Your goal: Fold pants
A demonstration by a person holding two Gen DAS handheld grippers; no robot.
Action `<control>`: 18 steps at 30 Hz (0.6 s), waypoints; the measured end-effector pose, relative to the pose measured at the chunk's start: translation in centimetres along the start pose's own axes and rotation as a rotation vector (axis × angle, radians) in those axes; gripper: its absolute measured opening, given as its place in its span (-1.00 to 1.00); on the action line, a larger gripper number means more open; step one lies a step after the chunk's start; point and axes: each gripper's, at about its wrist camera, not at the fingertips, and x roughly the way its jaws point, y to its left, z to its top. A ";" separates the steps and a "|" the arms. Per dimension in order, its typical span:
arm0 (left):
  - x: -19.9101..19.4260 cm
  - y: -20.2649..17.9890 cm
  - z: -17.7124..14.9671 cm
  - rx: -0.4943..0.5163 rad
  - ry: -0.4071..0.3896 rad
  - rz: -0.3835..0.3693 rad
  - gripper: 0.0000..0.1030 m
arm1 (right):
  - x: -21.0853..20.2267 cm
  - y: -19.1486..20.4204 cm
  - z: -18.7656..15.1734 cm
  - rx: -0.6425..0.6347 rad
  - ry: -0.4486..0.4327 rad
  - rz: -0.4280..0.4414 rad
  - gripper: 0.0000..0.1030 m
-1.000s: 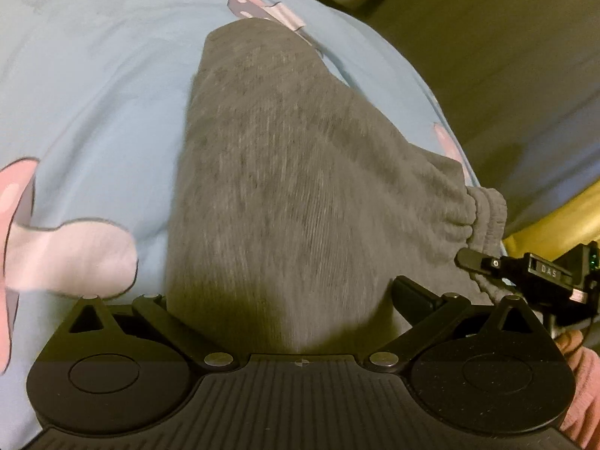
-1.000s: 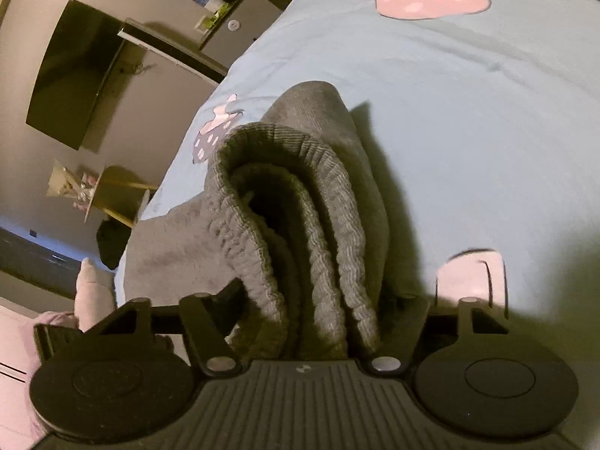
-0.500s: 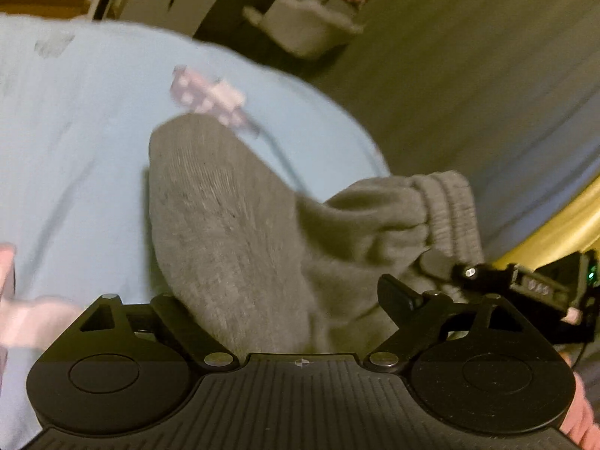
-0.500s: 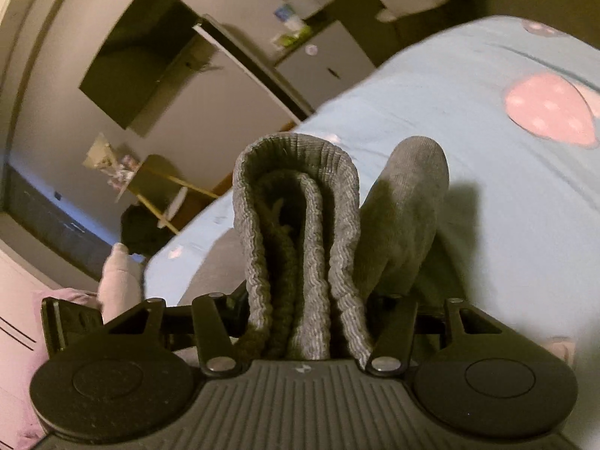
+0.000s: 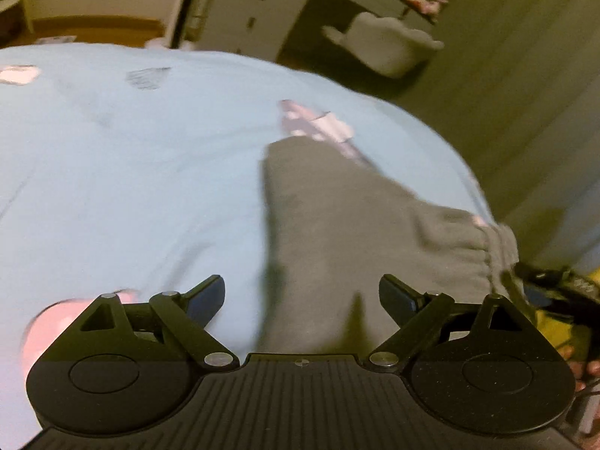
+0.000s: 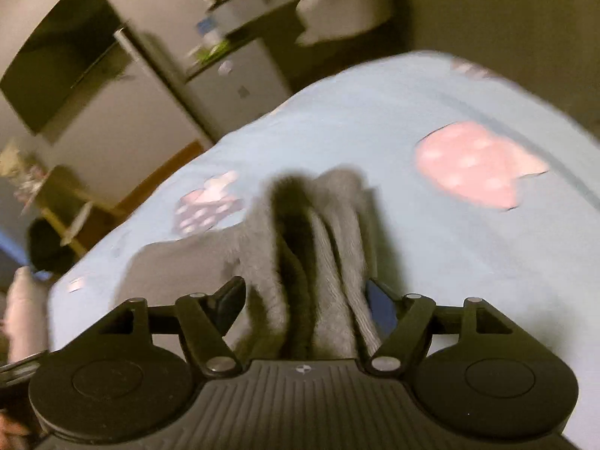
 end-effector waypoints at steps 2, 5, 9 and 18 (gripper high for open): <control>-0.7 0.1 -0.9 0.017 -0.014 0.039 0.81 | -1.4 -0.1 -0.6 -0.001 -0.058 -0.013 0.43; -1.4 -1.3 -2.8 0.046 -0.028 0.055 0.84 | -3.5 1.4 -2.3 -0.047 -0.102 0.092 0.43; -0.5 -4.4 -3.3 0.121 0.000 0.135 0.84 | -4.2 4.1 -4.6 -0.187 -0.106 0.150 0.34; 1.0 -6.2 -4.4 0.206 0.031 0.241 0.84 | -0.9 5.5 -7.4 -0.351 0.002 -0.007 -0.11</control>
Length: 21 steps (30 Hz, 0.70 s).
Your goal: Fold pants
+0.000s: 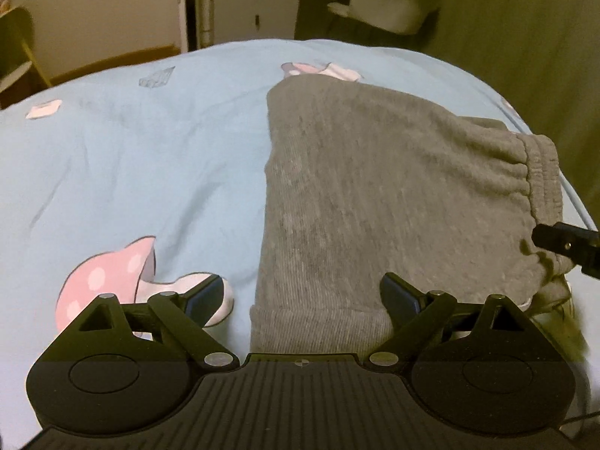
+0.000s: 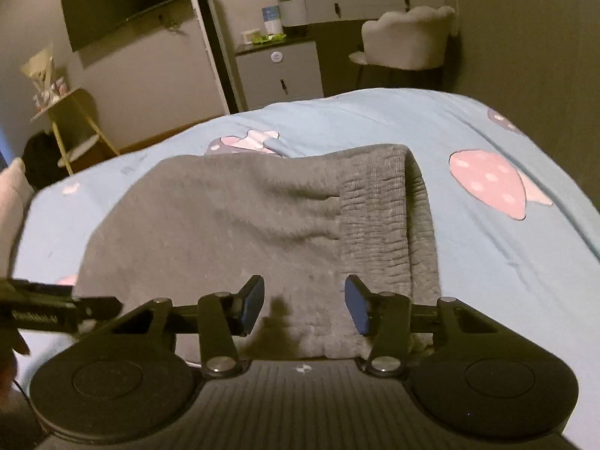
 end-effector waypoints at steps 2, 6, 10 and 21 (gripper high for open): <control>0.3 -0.1 0.0 -0.003 0.003 0.011 0.87 | 0.3 0.0 0.1 -0.002 0.007 -0.005 -0.10; 0.5 -0.1 0.0 -0.018 0.004 0.020 0.87 | 0.1 0.5 -0.2 -0.010 0.009 -0.020 -0.10; -1.0 -0.5 0.4 -0.011 -0.039 0.027 0.84 | -0.2 0.9 0.9 0.006 -0.009 -0.021 -0.08; 0.8 -3.2 5.2 0.035 -0.188 0.101 0.87 | 2.7 1.8 6.7 -0.016 -0.063 -0.181 0.01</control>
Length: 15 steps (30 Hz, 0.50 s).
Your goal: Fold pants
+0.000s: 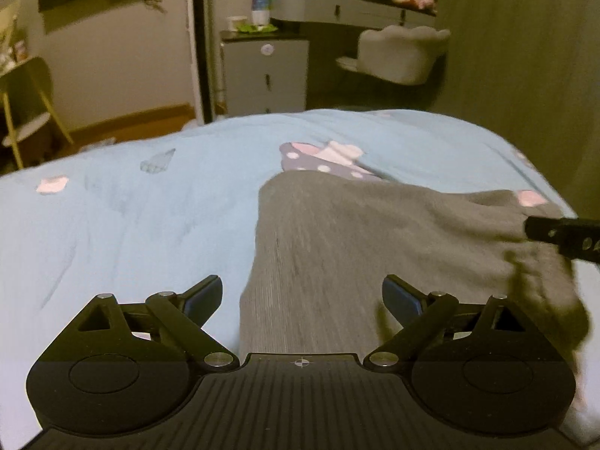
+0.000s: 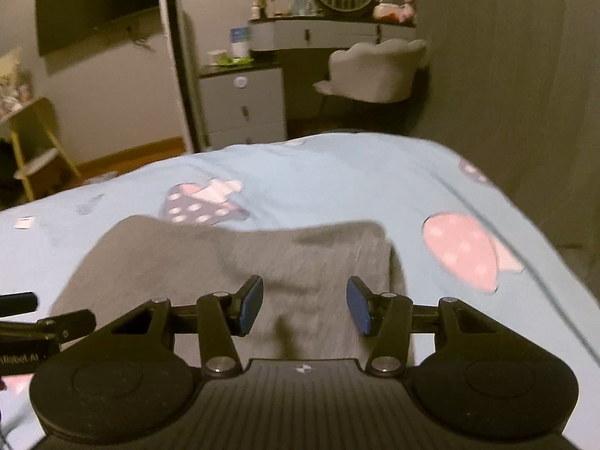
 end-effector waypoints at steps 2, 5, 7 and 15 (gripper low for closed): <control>1.6 -0.1 -0.1 0.013 -0.004 0.000 0.87 | 1.8 -0.1 0.4 -0.009 0.035 -0.057 0.09; 4.3 0.0 -1.0 0.010 0.050 -0.010 0.93 | 4.9 -0.8 0.0 -0.025 0.125 -0.144 0.33; 5.5 0.5 -1.7 -0.026 0.069 -0.004 1.00 | 7.0 -2.3 -0.8 0.036 0.187 -0.115 0.40; 5.7 1.8 -2.6 -0.116 0.069 -0.058 1.00 | 7.4 -4.1 -2.2 0.120 0.169 -0.084 0.75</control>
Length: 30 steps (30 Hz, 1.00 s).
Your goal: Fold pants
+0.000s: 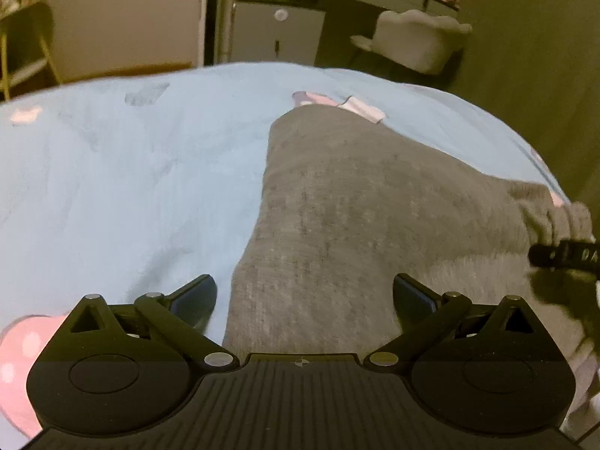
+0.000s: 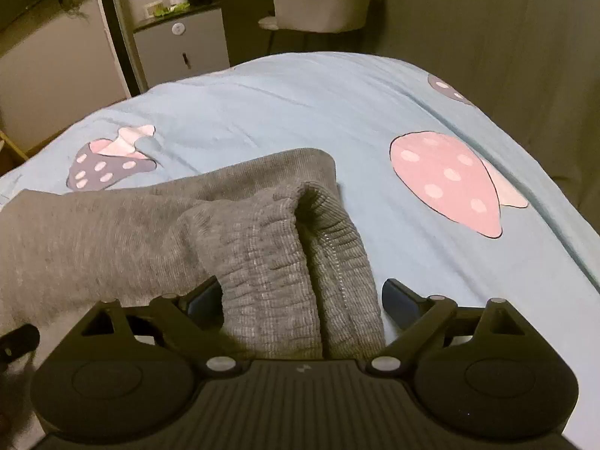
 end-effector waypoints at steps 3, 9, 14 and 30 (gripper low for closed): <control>-2.3 -0.3 -0.5 0.025 -0.014 0.017 1.00 | -3.1 0.4 -0.7 -0.024 -0.047 0.001 0.75; -7.7 -0.4 -4.3 0.064 -0.027 -0.027 1.00 | -9.3 -0.2 -5.6 -0.041 -0.098 0.092 0.79; -8.0 -0.6 -6.9 0.093 -0.002 -0.010 1.00 | -8.9 -0.6 -8.2 -0.087 -0.049 0.023 0.90; -10.6 -1.7 -12.4 0.285 0.175 0.035 1.00 | -14.1 0.5 -14.7 -0.165 0.037 0.053 0.92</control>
